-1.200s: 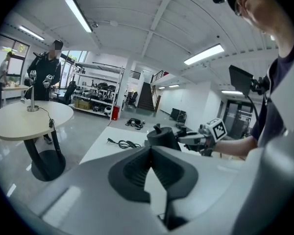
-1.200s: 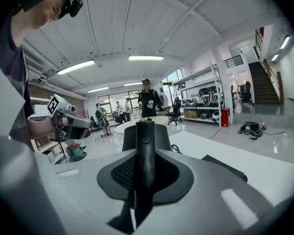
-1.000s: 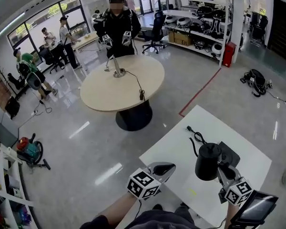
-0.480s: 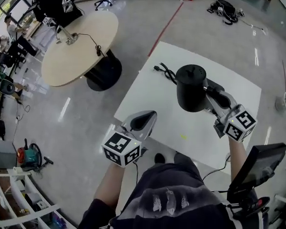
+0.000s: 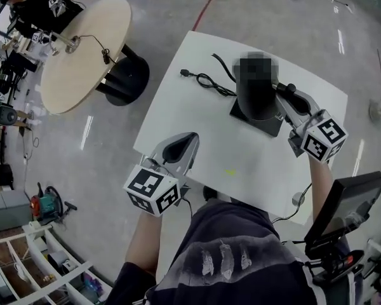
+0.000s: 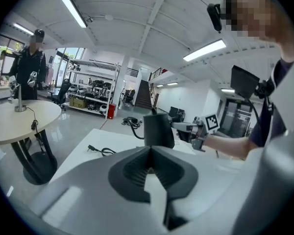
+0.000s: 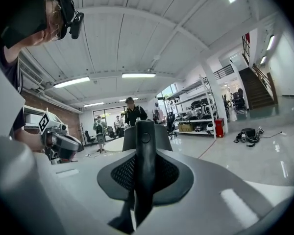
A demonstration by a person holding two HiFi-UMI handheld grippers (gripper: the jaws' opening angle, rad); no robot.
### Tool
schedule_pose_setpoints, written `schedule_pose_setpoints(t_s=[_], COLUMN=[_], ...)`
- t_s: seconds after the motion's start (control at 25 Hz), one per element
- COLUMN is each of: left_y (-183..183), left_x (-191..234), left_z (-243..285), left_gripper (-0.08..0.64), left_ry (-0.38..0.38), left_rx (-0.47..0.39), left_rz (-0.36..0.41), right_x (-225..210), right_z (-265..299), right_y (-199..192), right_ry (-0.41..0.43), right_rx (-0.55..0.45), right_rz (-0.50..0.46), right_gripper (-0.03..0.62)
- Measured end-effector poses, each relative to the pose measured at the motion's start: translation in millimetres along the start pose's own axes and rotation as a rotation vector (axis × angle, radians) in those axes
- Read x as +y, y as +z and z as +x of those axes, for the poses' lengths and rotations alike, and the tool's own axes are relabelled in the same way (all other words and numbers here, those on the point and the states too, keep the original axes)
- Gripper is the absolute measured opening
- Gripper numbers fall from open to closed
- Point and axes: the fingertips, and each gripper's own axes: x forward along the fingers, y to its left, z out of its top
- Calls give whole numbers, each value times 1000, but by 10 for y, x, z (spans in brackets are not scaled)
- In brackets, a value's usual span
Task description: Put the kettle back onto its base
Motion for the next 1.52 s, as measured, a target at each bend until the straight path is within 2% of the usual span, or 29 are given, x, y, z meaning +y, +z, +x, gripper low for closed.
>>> schedule_pose_setpoints(t_s=[0.36, 0.68, 1.52], left_y=[-90, -192, -343], left_x=[-218, -287, -139], left_z=[251, 281, 388], left_gripper=[2, 1, 2], left_ry=[3, 23, 18], left_rx=[59, 109, 157], left_rz=[2, 3, 45], right_x=[-301, -341, -326], right_z=[-4, 10, -66], right_y=[-343, -569, -811], right_ry=[-8, 11, 62], right_rx=[30, 39, 9], right_rz=[23, 49, -20], right_gripper=[51, 52, 54])
